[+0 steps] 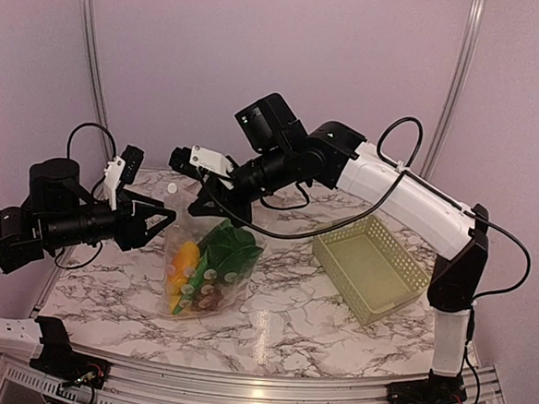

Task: Place the food in the zip-top bag and seal the zipper
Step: Pass from the left arm to the right, then pass from the right arm to the left

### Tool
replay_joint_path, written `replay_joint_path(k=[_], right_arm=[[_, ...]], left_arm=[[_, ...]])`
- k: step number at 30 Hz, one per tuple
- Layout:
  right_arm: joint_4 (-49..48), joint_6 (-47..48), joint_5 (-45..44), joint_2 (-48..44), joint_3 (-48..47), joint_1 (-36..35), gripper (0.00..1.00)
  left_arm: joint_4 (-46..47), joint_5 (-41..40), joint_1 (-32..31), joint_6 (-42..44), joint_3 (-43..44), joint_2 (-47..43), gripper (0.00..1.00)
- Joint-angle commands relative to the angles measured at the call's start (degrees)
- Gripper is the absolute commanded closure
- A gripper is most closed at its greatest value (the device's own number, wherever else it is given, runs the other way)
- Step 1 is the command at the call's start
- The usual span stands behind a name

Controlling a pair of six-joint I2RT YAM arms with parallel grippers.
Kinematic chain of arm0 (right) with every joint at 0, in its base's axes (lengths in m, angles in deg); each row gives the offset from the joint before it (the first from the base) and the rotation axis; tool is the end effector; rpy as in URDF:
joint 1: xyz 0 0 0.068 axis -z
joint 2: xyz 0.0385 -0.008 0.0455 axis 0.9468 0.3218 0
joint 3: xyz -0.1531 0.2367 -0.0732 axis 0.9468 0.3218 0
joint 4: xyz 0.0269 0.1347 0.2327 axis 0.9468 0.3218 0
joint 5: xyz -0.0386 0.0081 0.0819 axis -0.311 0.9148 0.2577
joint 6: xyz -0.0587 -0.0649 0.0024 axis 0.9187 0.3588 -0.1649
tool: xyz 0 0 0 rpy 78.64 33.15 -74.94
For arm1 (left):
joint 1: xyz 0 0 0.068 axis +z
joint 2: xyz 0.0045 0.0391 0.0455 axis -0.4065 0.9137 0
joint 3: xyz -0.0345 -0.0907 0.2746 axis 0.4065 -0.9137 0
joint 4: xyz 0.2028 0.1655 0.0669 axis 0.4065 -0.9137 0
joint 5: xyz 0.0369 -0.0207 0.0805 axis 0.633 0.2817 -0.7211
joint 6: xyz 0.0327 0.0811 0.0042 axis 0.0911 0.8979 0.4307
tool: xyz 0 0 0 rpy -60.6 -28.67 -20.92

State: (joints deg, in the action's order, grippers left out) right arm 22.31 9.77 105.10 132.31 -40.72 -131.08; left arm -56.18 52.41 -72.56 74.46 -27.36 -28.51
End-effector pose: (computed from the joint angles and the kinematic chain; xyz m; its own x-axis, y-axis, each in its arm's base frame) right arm 0.2219 0.4472 0.3868 0.1725 -0.5587 -0.8112 -0.9850 -0.1059 -0.1365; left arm 0.1504 -0.1723 0.3647 -0.2668 0.0222 -0.9635 0.7224 0.6664 -0.1847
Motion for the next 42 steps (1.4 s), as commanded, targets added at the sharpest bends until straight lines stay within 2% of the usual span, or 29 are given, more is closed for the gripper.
replay_joint_path(k=[1, 7, 11, 19, 26, 30, 34, 38, 42], right_arm=[[-1.9, -1.4, 4.8, -0.4, -1.9, 1.2, 1.00], [-1.0, -0.4, 6.5, -1.0, -0.3, 1.3, 1.00], [-0.6, 0.5, 6.9, -1.3, 0.4, 1.4, 1.00], [-0.3, 1.4, 5.9, -1.8, 1.8, 1.3, 1.00], [-0.2, 1.3, 4.5, -1.5, 2.1, 1.4, 1.00], [1.8, 1.5, 5.7, -2.5, -0.1, 2.2, 0.82], [1.5, 3.6, 7.3, -5.7, -0.8, 2.5, 0.79], [-6.2, 2.7, 7.1, -9.1, 4.3, 2.5, 0.81], [-8.2, 4.4, 6.6, -7.8, 4.5, 1.3, 0.79]], left_arm=[[8.1, -3.0, 0.2, 0.1, -6.3, -5.0, 0.47], [11.3, -2.7, 0.1, 1.7, -6.9, -3.0, 0.45], [14.2, -2.3, 0.2, 2.4, -6.9, -1.1, 0.47], [17.1, -1.1, 0.5, 2.5, -7.1, 1.1, 0.64], [17.0, 0.5, 1.0, 2.7, -7.6, 0.3, 0.88], [14.8, 0.5, 1.2, 3.0, -6.6, -0.2, 1.00], [10.6, 1.8, 1.1, 3.4, -4.5, 0.0, 1.00], [4.4, 3.2, 0.9, 5.6, -0.7, 1.7, 1.00], [1.4, 2.0, 0.5, 8.8, 1.8, 1.5, 1.00]])
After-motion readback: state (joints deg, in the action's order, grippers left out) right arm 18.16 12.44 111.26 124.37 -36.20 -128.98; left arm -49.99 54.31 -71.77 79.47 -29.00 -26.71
